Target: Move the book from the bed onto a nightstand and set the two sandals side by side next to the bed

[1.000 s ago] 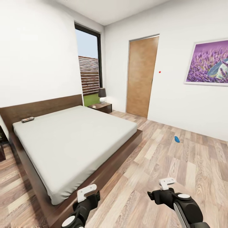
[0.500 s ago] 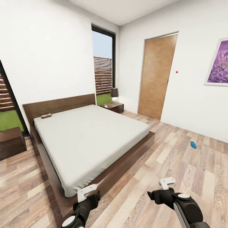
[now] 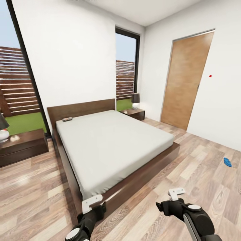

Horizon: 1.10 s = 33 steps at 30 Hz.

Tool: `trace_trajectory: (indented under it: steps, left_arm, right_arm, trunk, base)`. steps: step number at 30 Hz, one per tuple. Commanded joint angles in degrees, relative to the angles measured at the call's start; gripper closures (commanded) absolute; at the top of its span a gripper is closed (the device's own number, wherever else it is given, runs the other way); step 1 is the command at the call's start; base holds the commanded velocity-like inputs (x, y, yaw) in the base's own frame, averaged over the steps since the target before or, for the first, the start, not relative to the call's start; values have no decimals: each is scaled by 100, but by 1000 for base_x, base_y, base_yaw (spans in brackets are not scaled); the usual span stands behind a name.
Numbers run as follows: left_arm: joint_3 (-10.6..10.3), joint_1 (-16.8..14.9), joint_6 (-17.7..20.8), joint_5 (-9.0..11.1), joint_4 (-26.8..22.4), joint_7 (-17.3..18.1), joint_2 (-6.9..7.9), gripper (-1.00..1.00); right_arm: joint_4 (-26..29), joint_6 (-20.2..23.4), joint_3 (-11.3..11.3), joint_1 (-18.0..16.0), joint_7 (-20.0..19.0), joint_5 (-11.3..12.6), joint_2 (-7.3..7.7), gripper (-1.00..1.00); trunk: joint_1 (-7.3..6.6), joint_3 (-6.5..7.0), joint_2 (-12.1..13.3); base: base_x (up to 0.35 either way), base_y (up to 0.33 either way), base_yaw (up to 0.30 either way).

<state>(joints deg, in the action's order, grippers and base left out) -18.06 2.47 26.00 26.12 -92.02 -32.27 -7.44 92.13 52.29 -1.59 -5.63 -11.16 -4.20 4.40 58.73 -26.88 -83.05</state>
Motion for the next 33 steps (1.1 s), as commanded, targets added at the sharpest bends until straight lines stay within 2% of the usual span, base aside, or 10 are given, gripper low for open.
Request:
trace_trajectory:
  steps: [1,13,17,24,33]
  left_arm:
    - [-4,-2,10,49,-9,-44,-1,-100]
    - [-5,-9,11,59,-9,-43,-53,-100]
    - [-3,-13,8,170,-9,-44,-56,-100]
    - [7,-31,6,424,-9,-52,-25,-100]
    - [19,-52,3,522,-3,-62,-5,-100]
  right_arm:
    - [7,25,-5,-3,-35,-44,4,-100]
    - [6,27,-6,-14,-35,-46,6,-100]
    - [6,27,-7,-14,-35,-52,5,-100]
    - [1,27,-7,-25,-34,-60,5,-100]
    - [-1,27,-5,-33,-30,-62,7,-100]
  trunk:
    - [0,-5,-3]
    - [0,-5,-3]
    - [0,-5,-3]
    - [-154,121,277]
    - [-351,282,638]
  base:
    - [0,0,294]
    - [0,0,295]
    - [0,0,295]
    - [0,0,295]
    - [0,0,295]
